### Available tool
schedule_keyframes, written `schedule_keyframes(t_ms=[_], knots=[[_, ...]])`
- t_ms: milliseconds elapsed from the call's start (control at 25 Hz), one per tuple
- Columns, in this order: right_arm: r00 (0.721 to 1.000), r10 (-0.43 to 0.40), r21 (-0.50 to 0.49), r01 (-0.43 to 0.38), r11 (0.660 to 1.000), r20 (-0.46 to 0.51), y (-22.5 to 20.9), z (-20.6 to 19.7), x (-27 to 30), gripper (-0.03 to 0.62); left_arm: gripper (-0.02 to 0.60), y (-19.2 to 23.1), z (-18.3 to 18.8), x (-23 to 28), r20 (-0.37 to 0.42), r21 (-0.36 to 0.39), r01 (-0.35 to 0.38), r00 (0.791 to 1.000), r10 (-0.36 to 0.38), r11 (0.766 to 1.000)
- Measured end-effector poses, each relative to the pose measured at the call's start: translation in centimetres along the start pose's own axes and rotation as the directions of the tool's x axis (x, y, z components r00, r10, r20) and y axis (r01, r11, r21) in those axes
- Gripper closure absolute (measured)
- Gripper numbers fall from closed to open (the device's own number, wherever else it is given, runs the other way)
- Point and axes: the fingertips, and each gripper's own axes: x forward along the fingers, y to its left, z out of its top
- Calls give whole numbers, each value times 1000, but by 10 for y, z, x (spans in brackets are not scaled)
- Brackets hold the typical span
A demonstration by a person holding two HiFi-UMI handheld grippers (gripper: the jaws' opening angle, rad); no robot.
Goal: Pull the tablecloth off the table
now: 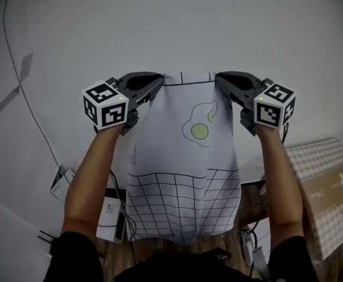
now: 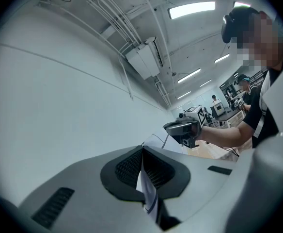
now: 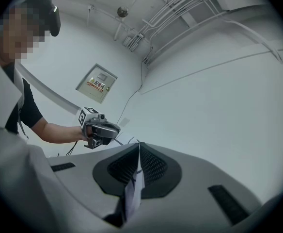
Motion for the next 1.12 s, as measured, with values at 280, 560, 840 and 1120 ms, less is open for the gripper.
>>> schedule_keyframes(t_ms=[280, 560, 840, 1120], knots=[[1000, -16, 11, 16, 1000, 5, 1, 0, -3, 572, 568, -7, 5, -2, 2, 6, 44, 999, -44, 999], [1000, -22, 6, 22, 1000, -21, 0, 0, -2, 572, 568, -3, 4, -1, 24, -19, 65, 998, -65, 998], [999, -2, -3, 2, 1000, -34, 0, -5, -1, 572, 568, -1, -2, 1, 34, -39, 53, 998, -52, 998], [998, -2, -22, 1, 1000, -58, 0, -2, -2, 572, 568, 1, -1, 3, 64, -81, 69, 996, -64, 994]])
